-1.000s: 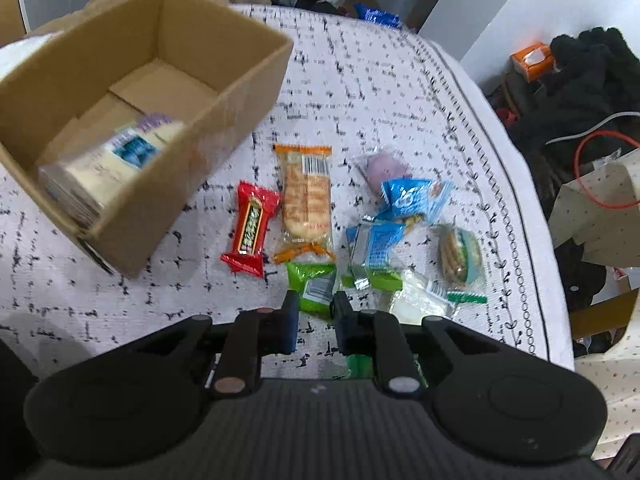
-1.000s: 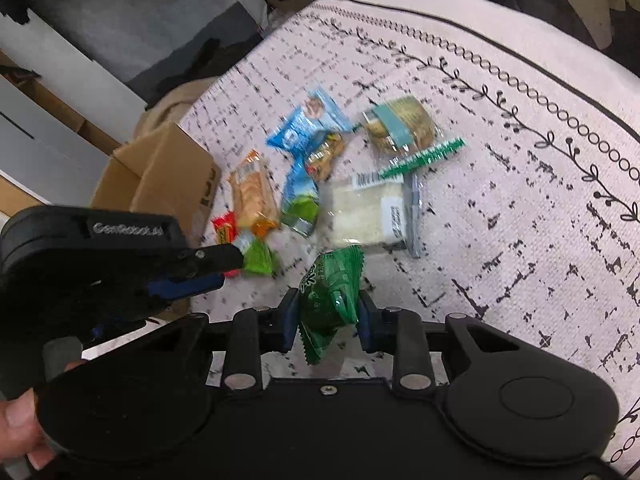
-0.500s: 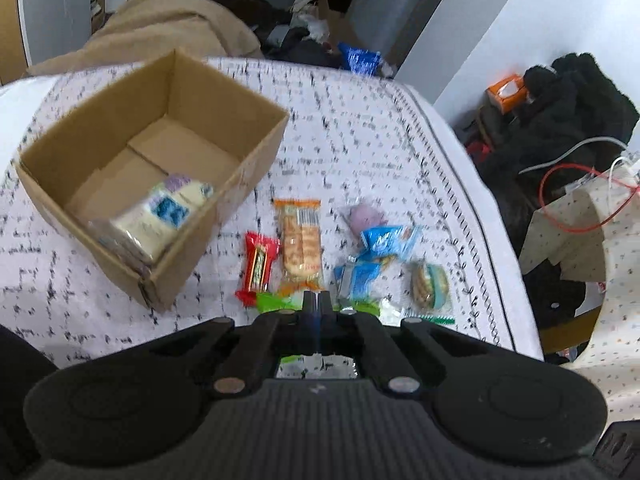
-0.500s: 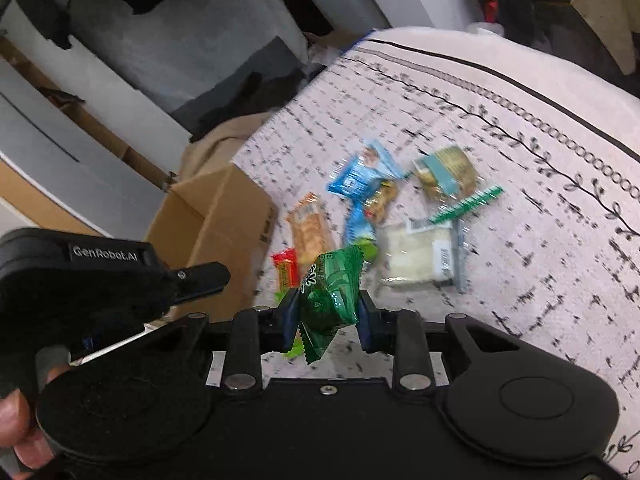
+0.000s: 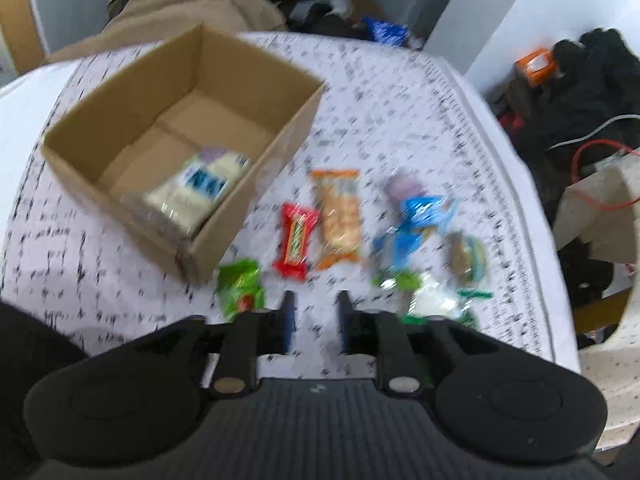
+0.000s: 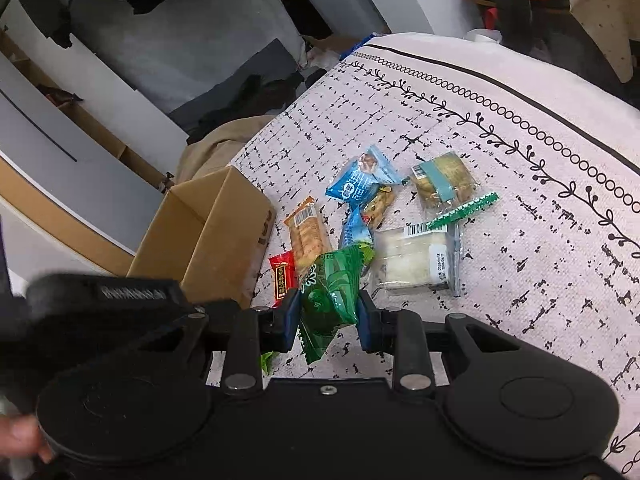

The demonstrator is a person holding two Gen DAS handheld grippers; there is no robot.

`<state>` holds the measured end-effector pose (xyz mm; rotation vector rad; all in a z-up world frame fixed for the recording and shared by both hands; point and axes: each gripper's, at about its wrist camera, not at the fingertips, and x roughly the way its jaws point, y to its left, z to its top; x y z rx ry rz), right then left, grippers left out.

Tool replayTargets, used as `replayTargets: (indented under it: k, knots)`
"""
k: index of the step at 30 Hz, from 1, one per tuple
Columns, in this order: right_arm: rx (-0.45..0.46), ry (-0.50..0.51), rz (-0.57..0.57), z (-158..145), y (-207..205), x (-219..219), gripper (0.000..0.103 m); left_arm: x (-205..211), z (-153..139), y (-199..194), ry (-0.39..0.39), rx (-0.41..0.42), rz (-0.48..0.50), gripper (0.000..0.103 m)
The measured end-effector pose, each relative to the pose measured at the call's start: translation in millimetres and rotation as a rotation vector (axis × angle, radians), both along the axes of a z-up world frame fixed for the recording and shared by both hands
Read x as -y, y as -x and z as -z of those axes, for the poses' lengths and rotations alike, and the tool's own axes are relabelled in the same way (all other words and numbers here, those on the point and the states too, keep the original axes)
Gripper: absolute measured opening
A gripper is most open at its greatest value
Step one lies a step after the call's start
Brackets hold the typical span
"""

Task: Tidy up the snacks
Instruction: 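Lift the green candy with the right tool while the left tool grasps a green snack pack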

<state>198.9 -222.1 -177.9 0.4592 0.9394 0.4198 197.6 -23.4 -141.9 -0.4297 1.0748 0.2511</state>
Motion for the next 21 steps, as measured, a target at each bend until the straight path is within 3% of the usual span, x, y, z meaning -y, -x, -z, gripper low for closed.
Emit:
replayTargets:
  k: [3,5,17,21]
  knots:
    - [-0.005,-0.001,-0.001,1,-1,0,0.029,-3,7,5,-0.018,-0.007,-0.041,0.057]
    - [-0.008,0.001,-0.003,2,-1,0,0.029,-5,10,5,-0.036,-0.008,-0.057,0.062]
    - [-0.019,-0.009,-0.016,6,-3,-2,0.029,-5,54,-7,-0.104,-0.06,-0.126,0.064]
    - [-0.034,-0.007,-0.021,9,-6,-3,0.029,-3,63,-10,-0.162,-0.07,-0.156,0.064]
